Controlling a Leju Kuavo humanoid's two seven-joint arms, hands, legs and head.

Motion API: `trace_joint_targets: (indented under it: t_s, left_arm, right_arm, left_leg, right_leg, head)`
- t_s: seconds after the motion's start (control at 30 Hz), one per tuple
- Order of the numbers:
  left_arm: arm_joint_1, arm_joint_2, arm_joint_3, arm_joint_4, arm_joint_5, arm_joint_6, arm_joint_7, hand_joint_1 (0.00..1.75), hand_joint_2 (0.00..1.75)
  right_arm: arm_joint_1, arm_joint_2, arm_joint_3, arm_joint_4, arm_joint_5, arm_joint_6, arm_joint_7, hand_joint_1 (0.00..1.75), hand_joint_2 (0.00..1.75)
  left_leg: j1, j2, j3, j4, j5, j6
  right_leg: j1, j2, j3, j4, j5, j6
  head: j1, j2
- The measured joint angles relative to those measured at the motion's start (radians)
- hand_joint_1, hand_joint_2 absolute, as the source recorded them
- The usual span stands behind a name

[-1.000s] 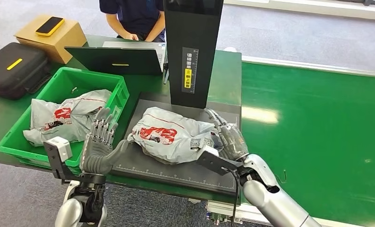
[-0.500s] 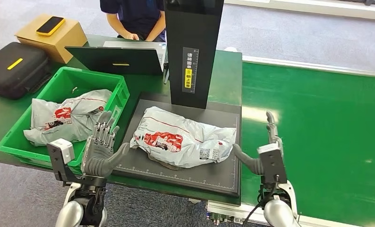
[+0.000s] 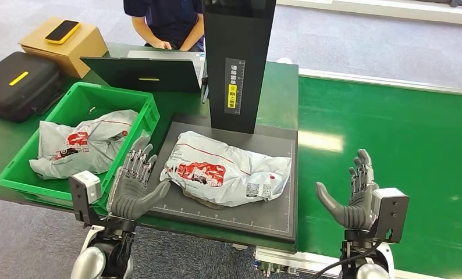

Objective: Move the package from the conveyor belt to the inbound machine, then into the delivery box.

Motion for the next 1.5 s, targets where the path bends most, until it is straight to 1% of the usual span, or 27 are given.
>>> trace_joint_targets:
  t_s: [0.07, 0.13, 0.17, 0.23, 0.33, 0.4, 0.43, 0.47, 0.53, 0.6, 0.67, 0.77, 0.87, 0.93, 1.0, 1.2, 1.5]
  left_arm:
    - [-0.001, 0.0, 0.0, 0.0, -0.016, 0.003, 0.002, 0.0, 1.75]
    - [-0.006, 0.0, -0.007, 0.001, -0.079, 0.029, 0.011, 0.0, 1.75]
    - [-0.011, 0.0, -0.016, 0.002, -0.139, 0.054, 0.019, 0.0, 1.75]
    - [-0.035, 0.0, -0.048, 0.018, -0.311, 0.124, 0.045, 0.0, 1.75]
    - [-0.093, -0.001, -0.116, 0.077, -0.555, 0.23, 0.087, 0.0, 1.75]
    - [-0.141, -0.005, -0.162, 0.134, -0.697, 0.271, 0.125, 0.0, 1.75]
    - [-0.172, -0.008, -0.185, 0.173, -0.764, 0.274, 0.143, 0.0, 1.75]
    - [-0.208, -0.013, -0.208, 0.22, -0.821, 0.26, 0.158, 0.0, 1.75]
    - [-0.287, -0.027, -0.256, 0.33, -0.894, 0.192, 0.182, 0.0, 1.75]
    - [-0.366, -0.047, -0.306, 0.458, -0.94, 0.121, 0.224, 0.0, 1.75]
    - [-0.434, -0.066, -0.346, 0.584, -0.973, 0.088, 0.267, 0.0, 1.75]
    - [-0.504, -0.086, -0.381, 0.735, -0.992, 0.067, 0.307, 0.0, 1.75]
    - [-0.545, -0.091, -0.403, 0.839, -1.01, 0.027, 0.364, 0.0, 1.75]
    - [-0.562, -0.091, -0.414, 0.883, -1.018, 0.006, 0.394, 0.58, 1.75]
    - [-0.576, -0.091, -0.421, 0.914, -1.023, -0.004, 0.407, 1.15, 1.75]
    - [-0.6, -0.09, -0.423, 0.957, -1.025, -0.006, 0.41, 1.15, 1.75]
    - [-0.623, -0.089, -0.423, 0.973, -1.025, -0.006, 0.41, 1.15, 1.75]
  right_arm:
    - [0.001, 0.015, -0.017, -0.004, 0.014, 0.014, 0.002, 0.0, 1.75]
    - [0.001, 0.025, -0.029, -0.006, 0.028, 0.025, 0.004, 0.0, 1.75]
    - [0.0, 0.03, -0.034, -0.006, 0.036, 0.031, 0.005, 0.0, 1.75]
    - [-0.005, 0.039, -0.042, -0.006, 0.049, 0.046, 0.008, 0.0, 1.75]
    - [-0.02, 0.055, -0.05, -0.004, 0.064, 0.062, 0.011, 0.0, 1.75]
    - [-0.027, 0.064, -0.053, -0.001, 0.076, 0.071, 0.01, 0.0, 1.75]
    - [-0.031, 0.068, -0.054, 0.001, 0.082, 0.076, 0.01, 0.0, 1.75]
    - [-0.035, 0.072, -0.054, 0.004, 0.089, 0.079, 0.01, 0.0, 1.75]
    - [-0.047, 0.078, -0.055, 0.01, 0.099, 0.084, 0.009, 0.0, 1.75]
    - [-0.059, 0.081, -0.059, 0.017, 0.104, 0.083, 0.009, 0.0, 1.75]
    - [-0.064, 0.083, -0.066, 0.025, 0.107, 0.081, 0.01, 0.0, 1.75]
    - [-0.065, 0.09, -0.08, 0.035, 0.115, 0.078, 0.01, 0.0, 1.75]
    - [-0.065, 0.096, -0.087, 0.043, 0.121, 0.074, 0.011, 0.0, 1.75]
    - [-0.067, 0.099, -0.088, 0.049, 0.125, 0.072, 0.014, 0.0, 1.75]
    - [-0.069, 0.102, -0.089, 0.053, 0.127, 0.069, 0.017, 0.0, 1.75]
    - [-0.076, 0.104, -0.089, 0.069, 0.13, 0.068, 0.019, 0.0, 1.75]
    - [-0.078, 0.104, -0.089, 0.081, 0.13, 0.069, 0.019, 0.0, 1.75]
  left_leg:
    - [0.0, 0.0, 0.0, 0.0, 0.0, 0.0]
    - [0.0, 0.0, 0.0, 0.0, 0.0, 0.0]
    - [0.0, 0.0, 0.0, 0.0, 0.0, 0.0]
    - [0.0, 0.0, 0.0, 0.0, 0.0, 0.0]
    - [0.0, 0.0, 0.0, 0.0, 0.0, 0.0]
    - [0.0, -0.001, 0.0, 0.0, 0.001, 0.001]
    - [0.0, -0.001, 0.0, 0.0, 0.001, 0.001]
    - [-0.001, -0.002, 0.0, 0.0, 0.002, 0.002]
    - [-0.001, -0.003, 0.0, 0.0, 0.002, 0.002]
    - [-0.001, -0.003, 0.0, 0.0, 0.002, 0.002]
    - [-0.001, -0.002, 0.0, 0.0, 0.002, 0.002]
    - [-0.001, -0.002, -0.001, 0.0, 0.002, 0.002]
    - [-0.001, -0.002, -0.001, 0.0, 0.002, 0.002]
    - [-0.001, -0.002, 0.0, 0.0, 0.002, 0.001]
    - [-0.001, -0.002, 0.001, -0.001, 0.001, 0.001]
    - [-0.001, -0.002, 0.007, -0.001, 0.001, 0.0]
    - [-0.001, -0.003, 0.01, -0.001, 0.001, 0.0]
  right_leg:
    - [0.0, 0.0, 0.0, 0.0, 0.0, 0.0]
    - [0.0, 0.0, 0.0, 0.0, 0.0, 0.0]
    - [0.0, 0.0, -0.001, 0.0, 0.0, 0.0]
    - [0.0, 0.0, 0.0, 0.0, 0.0, 0.0]
    - [0.0, 0.0, 0.0, 0.0, 0.0, 0.0]
    - [0.0, -0.001, 0.0, 0.0, 0.001, 0.001]
    - [0.0, -0.001, 0.0, 0.0, 0.001, 0.001]
    - [-0.001, -0.002, 0.0, 0.0, 0.001, 0.001]
    - [-0.001, -0.003, 0.001, 0.0, 0.001, 0.002]
    - [-0.001, -0.003, 0.001, 0.0, 0.002, 0.002]
    - [-0.001, -0.002, 0.001, 0.0, 0.002, 0.002]
    - [-0.001, -0.002, 0.001, 0.0, 0.002, 0.002]
    - [-0.001, -0.002, 0.0, 0.0, 0.001, 0.002]
    - [-0.001, -0.002, 0.001, 0.0, 0.001, 0.002]
    - [-0.001, -0.002, 0.002, 0.0, 0.001, 0.001]
    - [0.0, -0.002, 0.007, 0.001, 0.0, 0.001]
    - [-0.001, -0.002, 0.011, 0.001, 0.0, 0.001]
  head:
    - [0.0, 0.0]
    - [0.0, 0.0]
    - [0.0, 0.0]
    - [0.0, 0.0]
    - [0.0, 0.0]
    - [0.0, 0.0]
    - [0.0, 0.0]
    - [0.0, 0.0]
    - [0.0, 0.0]
    - [0.0, 0.0]
    - [0.0, 0.0]
    - [0.0, 0.0]
    - [0.0, 0.0]
    - [0.0, 0.0]
    - [0.0, 0.0]
    - [0.0, 0.0]
    - [0.0, 0.0]
